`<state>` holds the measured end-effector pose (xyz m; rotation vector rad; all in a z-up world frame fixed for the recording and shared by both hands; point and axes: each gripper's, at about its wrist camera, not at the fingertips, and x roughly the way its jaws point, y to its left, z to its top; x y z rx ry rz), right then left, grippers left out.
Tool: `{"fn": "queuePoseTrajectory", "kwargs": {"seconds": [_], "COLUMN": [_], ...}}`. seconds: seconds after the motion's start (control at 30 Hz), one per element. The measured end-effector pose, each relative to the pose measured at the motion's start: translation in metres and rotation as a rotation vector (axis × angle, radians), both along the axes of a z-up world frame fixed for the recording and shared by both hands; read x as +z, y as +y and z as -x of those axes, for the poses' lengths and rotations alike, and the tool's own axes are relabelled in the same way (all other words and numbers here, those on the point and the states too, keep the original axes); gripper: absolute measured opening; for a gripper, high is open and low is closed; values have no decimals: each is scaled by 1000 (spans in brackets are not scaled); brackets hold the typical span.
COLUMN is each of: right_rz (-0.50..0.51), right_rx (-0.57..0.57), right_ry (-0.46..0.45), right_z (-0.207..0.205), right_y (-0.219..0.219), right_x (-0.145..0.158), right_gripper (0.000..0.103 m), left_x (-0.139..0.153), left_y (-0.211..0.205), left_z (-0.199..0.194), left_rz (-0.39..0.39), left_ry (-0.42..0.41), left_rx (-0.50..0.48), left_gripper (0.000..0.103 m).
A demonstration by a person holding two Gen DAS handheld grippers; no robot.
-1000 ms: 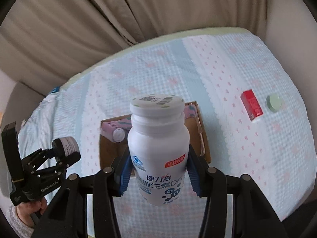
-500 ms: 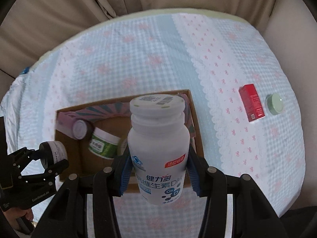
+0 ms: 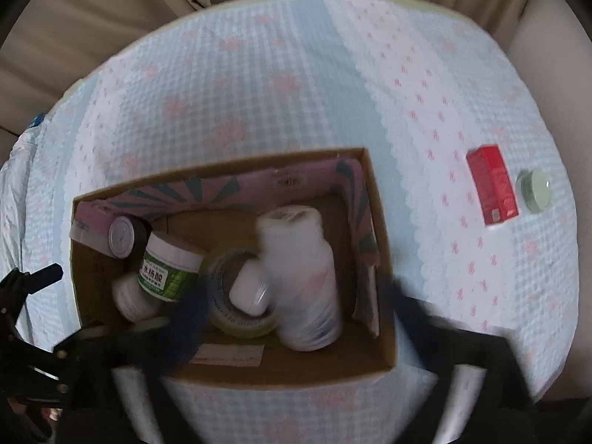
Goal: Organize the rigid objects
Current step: 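Open both tools to drop the jar and bottle into the box, then move both tools toward the red box and pale green jar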
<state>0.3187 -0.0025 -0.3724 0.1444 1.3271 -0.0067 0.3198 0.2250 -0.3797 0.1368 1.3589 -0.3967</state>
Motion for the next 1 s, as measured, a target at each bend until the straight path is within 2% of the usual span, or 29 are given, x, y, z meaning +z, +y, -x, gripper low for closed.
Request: {"fn": "queuePoseTrajectory", "kwargs": {"seconds": [0.2, 0.37, 0.63, 0.8, 1.0], "right_rz": [-7, -14, -49, -51, -44], "right_rx": [14, 22, 25, 3, -31], "right_ry": [-15, -51, -123, -173, -222], "right_z": [16, 34, 69, 100, 143], "right_y": [1, 3, 5, 2, -15], "right_x": [9, 27, 73, 106, 144], "right_gripper": [103, 103, 103, 103, 103], "left_x": [7, 23, 74, 106, 147], "left_y": [3, 8, 31, 40, 36], "left_z": [17, 31, 60, 86, 112], "left_rz": [-18, -39, -20, -78, 6], "left_ry": [-1, -21, -110, -146, -208], "left_rx": [20, 40, 115, 177, 234], "left_gripper": [103, 103, 103, 103, 103]}}
